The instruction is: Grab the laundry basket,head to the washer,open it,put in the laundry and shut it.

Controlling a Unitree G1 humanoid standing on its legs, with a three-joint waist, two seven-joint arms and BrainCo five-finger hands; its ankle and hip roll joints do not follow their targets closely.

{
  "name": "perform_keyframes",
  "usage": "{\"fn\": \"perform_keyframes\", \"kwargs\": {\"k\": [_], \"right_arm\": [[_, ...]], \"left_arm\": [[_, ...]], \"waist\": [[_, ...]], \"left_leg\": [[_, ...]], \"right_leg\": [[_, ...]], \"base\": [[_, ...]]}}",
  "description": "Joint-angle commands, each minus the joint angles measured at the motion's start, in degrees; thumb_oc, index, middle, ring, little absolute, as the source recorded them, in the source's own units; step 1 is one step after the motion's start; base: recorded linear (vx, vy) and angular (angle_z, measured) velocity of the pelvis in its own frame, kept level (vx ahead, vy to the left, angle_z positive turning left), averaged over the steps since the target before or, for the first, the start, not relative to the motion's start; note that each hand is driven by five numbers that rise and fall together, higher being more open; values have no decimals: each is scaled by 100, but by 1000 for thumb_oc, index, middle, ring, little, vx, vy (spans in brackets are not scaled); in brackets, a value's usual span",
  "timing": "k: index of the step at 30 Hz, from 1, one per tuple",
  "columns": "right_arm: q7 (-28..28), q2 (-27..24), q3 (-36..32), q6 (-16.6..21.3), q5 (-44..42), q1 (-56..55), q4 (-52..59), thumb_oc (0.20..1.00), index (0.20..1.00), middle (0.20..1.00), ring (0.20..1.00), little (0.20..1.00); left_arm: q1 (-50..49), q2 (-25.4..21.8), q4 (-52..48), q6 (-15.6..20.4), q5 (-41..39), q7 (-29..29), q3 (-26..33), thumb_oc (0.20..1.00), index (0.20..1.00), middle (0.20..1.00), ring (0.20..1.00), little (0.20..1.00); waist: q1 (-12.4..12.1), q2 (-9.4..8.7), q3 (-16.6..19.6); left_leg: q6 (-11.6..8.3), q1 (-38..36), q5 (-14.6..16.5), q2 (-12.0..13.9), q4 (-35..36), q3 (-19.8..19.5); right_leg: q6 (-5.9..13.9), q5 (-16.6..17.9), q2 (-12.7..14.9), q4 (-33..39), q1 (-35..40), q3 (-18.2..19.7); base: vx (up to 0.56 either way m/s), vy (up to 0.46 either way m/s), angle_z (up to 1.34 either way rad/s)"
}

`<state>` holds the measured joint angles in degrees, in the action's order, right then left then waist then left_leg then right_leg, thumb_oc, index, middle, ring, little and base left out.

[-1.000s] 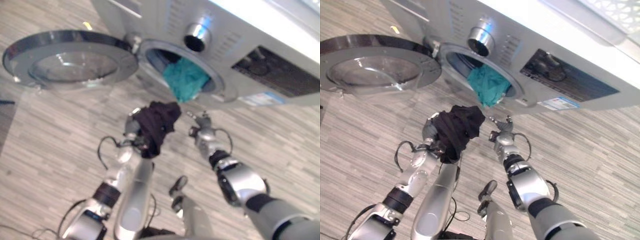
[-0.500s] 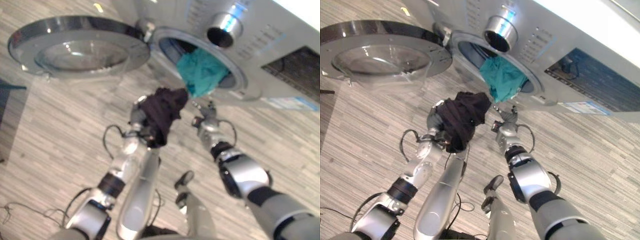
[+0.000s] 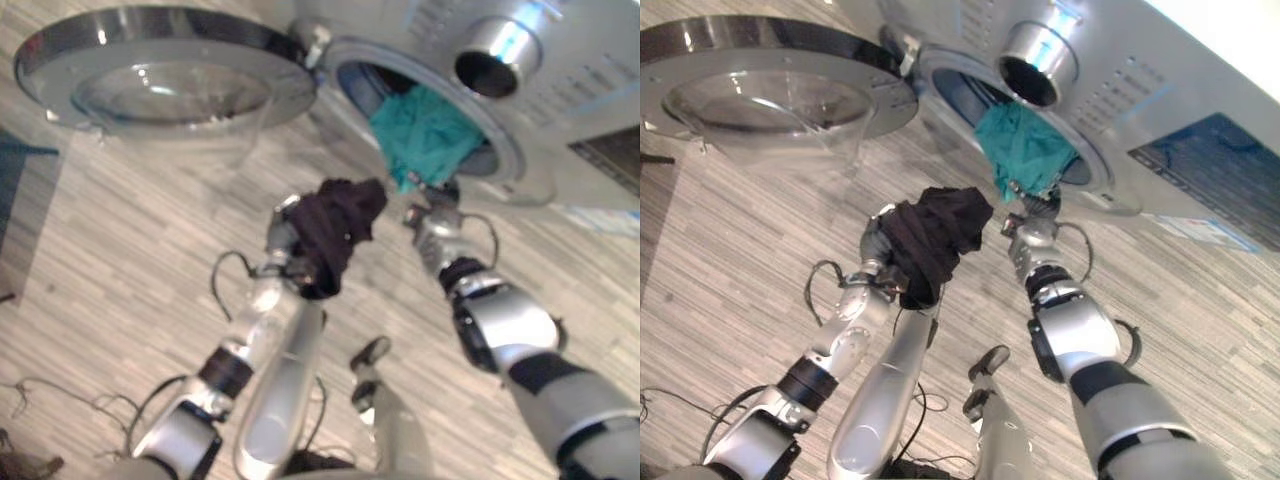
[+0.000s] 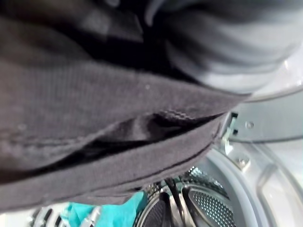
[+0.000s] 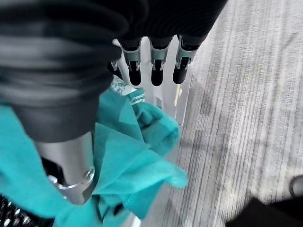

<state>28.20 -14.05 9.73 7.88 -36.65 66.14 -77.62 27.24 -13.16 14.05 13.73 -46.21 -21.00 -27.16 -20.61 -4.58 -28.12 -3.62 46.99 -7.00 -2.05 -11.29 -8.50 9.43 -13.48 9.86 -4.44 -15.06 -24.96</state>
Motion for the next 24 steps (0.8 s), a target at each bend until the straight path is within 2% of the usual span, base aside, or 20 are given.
{"fn": "perform_keyframes", "kwargs": {"k": [1,3,4,5,6,7,14,15,16,18,20,23,24], "right_arm": [[15,-372,186,235,-78,148,425,1000,1000,1000,1000,1000],[11,-501,214,247,-75,224,437,1000,1000,1000,1000,1000],[5,-605,223,263,-146,321,438,589,589,589,589,589],[-3,-612,222,265,-152,328,428,589,589,589,589,589],[-20,-634,197,274,-224,352,421,228,228,228,228,228],[-36,-656,160,291,-302,367,399,200,200,200,200,200],[-76,-563,18,580,-870,555,536,200,200,200,200,200],[-57,-566,56,786,-1005,676,873,200,200,200,200,200],[-39,-558,61,788,-1001,670,894,200,200,200,200,200],[20,-544,118,1031,-1098,783,1406,200,200,200,200,200],[410,-865,105,1640,-879,1072,3019,200,200,200,200,200],[587,-932,117,1634,-639,1143,3248,200,200,200,200,200],[714,-978,171,1516,-409,1177,3216,200,200,200,200,200]], "left_arm": [[-83,116,-761,343,191,158,-197,200,200,200,200,200],[-92,96,-784,353,183,184,-247,200,200,200,200,200],[-89,77,-815,353,173,207,-278,200,200,200,200,200],[-86,76,-818,352,172,207,-281,200,200,200,200,200],[-103,73,-824,347,163,223,-287,200,200,200,200,200],[-117,70,-830,340,149,236,-291,200,200,200,200,200],[-153,46,-798,320,72,241,-226,200,200,200,200,200],[-155,22,-773,341,48,229,-182,200,200,200,200,200],[-151,21,-771,341,46,230,-175,200,200,200,200,200],[-156,-6,-757,357,35,218,-110,200,200,200,200,200],[-352,-131,-746,302,-9,301,-102,200,200,200,200,200],[-386,-187,-741,286,-34,346,-160,200,200,200,200,200],[-395,-232,-763,287,-40,359,-178,200,200,200,200,200]], "waist": [[-228,336,-145],[-278,345,-130],[-318,338,-123],[-320,337,-117],[-345,334,-115],[-369,335,-109],[-444,319,-69],[-441,295,-42],[-436,293,-43],[-400,250,-16],[-296,130,38],[-269,102,60],[-260,97,61]], "left_leg": [[102,348,169,-325,118,411],[107,412,196,-361,82,385],[118,492,220,-399,48,385],[119,508,225,-401,36,383],[122,528,235,-416,26,374],[124,552,243,-433,14,373],[139,659,277,-493,-12,362],[139,658,274,-487,-5,351],[138,660,273,-487,-4,352],[133,636,269,-465,12,349],[115,558,276,-423,22,330],[112,536,278,-417,11,326],[108,520,278,-410,5,331]], "right_leg": [[-427,145,-221,9,290,87],[-419,126,-214,18,268,46],[-412,121,-211,27,261,27],[-411,120,-211,26,252,24],[-407,115,-211,34,252,11],[-404,115,-206,40,249,-3],[-394,111,-210,64,209,-55],[-396,105,-218,67,205,-37],[-397,104,-218,66,203,-36],[-399,105,-220,63,202,-7],[-397,119,-219,45,240,8],[-403,109,-223,35,262,23],[-410,95,-227,29,271,29]], "base": [[54,-40,7],[59,-37,7],[62,-34,13],[59,-35,18],[35,-21,20],[60,-34,19],[13,-7,3],[0,0,0],[0,0,0],[0,0,0],[0,0,0],[-3,0,2],[-67,24,-4]]}}
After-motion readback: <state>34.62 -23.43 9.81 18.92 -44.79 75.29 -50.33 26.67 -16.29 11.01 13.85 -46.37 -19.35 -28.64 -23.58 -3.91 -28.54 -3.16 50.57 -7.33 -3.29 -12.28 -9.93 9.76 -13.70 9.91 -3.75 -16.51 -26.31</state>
